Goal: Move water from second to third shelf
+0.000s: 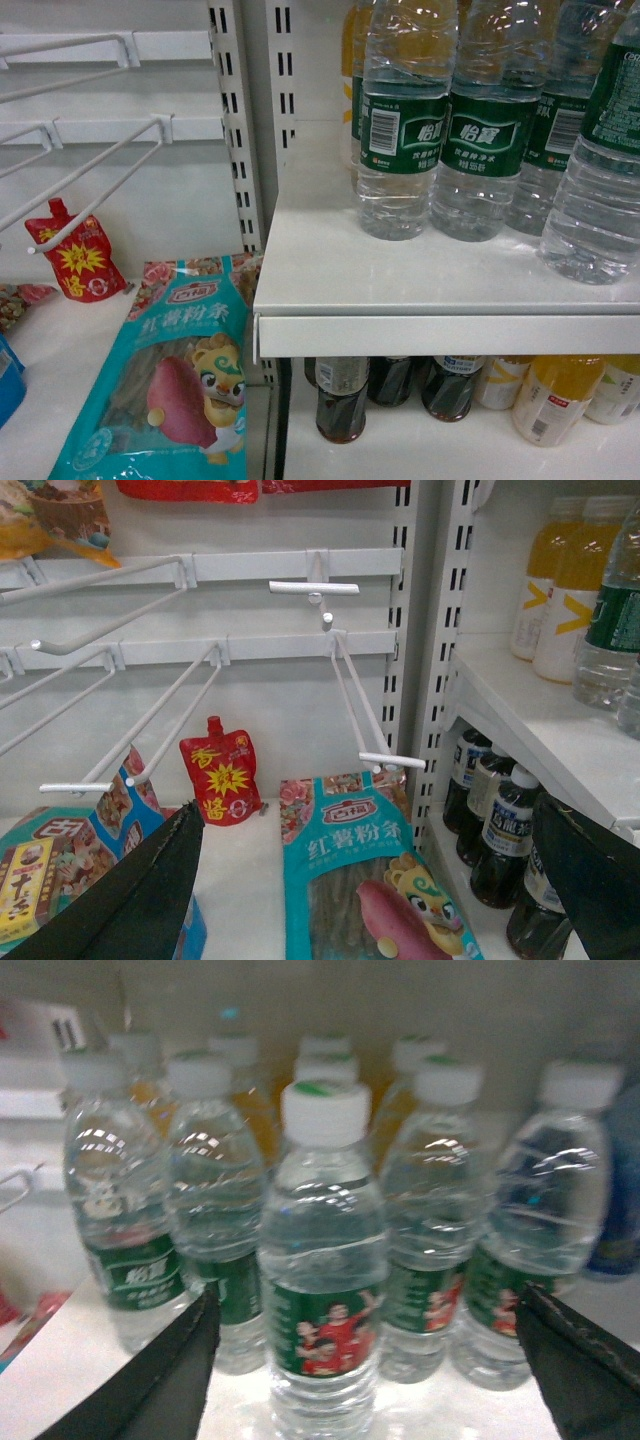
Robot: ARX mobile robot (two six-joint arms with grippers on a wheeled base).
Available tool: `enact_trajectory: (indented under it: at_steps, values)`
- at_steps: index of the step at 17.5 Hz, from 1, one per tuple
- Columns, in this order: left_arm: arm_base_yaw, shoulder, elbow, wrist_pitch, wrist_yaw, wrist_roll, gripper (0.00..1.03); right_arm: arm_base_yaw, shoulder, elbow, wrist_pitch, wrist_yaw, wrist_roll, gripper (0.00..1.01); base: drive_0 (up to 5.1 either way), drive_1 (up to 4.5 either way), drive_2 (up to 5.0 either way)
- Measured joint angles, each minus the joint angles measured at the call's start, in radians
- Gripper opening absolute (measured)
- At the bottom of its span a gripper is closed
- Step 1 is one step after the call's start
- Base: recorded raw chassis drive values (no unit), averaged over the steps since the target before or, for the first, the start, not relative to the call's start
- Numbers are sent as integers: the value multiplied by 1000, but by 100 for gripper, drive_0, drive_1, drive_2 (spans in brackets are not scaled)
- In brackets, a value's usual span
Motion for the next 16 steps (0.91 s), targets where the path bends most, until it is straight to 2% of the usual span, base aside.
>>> enact_trajectory:
  at_steps: [1, 2, 4, 5, 7, 8, 9, 10, 16]
  values:
    - [0, 0, 0, 0, 0, 0, 98, -2, -84, -68, 59, 101, 0, 82, 0, 0, 0]
    - [0, 0, 0, 0, 0, 0, 98, -5, -201, -148, 10, 151, 0, 69, 0, 0, 0]
    - [0, 0, 0, 0, 0, 0, 98, 8, -396, -269, -77, 179, 0, 42, 0, 0, 0]
    - [0, 0, 0, 0, 0, 0, 98, 4, -441, -283, -70, 168, 0, 29, 0, 0, 0]
    - [0, 0, 0, 0, 0, 0, 98, -38, -492, -330, -76, 137, 0, 3, 0, 0, 0]
    - [0, 0, 0, 0, 0, 0, 98, -63, -518, -359, -93, 109, 0, 2, 0, 0, 0]
    - [0, 0, 0, 0, 1, 0, 98, -139, -545, -375, -100, 25, 0, 2, 0, 0, 0]
    - [0, 0, 0, 0, -1, 0, 98, -166, -573, -384, -101, 25, 1, 2, 0, 0, 0]
    - [0, 0, 0, 0, 0, 0, 98, -158, -672, -434, -153, 13, 1, 2, 0, 0, 0]
